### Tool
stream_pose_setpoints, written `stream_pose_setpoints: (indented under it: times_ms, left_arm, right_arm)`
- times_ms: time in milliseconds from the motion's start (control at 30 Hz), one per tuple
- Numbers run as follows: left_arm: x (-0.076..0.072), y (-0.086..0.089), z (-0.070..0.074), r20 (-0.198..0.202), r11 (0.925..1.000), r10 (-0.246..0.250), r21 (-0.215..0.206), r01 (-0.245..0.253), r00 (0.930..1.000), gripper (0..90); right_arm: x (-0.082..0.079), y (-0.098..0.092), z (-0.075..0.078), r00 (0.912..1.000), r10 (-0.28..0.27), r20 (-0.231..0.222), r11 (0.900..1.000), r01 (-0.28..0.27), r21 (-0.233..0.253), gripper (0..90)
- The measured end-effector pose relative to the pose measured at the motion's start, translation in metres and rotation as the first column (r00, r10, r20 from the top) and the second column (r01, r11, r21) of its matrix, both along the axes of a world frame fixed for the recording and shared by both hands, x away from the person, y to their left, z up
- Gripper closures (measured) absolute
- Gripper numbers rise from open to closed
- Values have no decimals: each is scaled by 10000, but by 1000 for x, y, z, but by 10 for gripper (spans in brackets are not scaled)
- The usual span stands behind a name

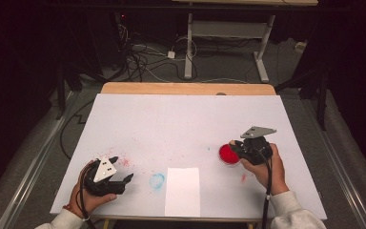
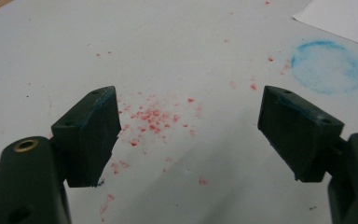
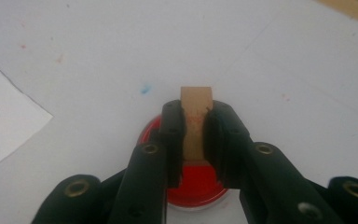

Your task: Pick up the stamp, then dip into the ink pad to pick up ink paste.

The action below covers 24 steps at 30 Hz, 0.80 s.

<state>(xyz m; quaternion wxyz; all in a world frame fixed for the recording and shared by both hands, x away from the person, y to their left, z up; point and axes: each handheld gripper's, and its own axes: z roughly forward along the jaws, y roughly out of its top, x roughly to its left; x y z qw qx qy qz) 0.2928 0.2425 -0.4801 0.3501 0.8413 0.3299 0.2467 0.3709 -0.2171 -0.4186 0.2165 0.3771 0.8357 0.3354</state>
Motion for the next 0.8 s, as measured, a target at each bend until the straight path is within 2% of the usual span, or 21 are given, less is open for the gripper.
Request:
stream_pose_setpoints:
  times_ms: [100,367,800]
  left_arm:
    - [1,-1,-1,-68,10000,-47,83,48,10000,200]
    - [2,1,-2,-97,9999,-93,79,93,9999,200]
    - [3,-1,-2,-157,9997,-148,165,151,9998,200]
  right_arm:
    - [-6,-2,12,9995,54,315,10000,-55,24,763]
    - [-17,-9,36,9970,118,767,9995,-139,277,763]
    - [-26,-6,49,9943,313,1017,9988,-348,331,763]
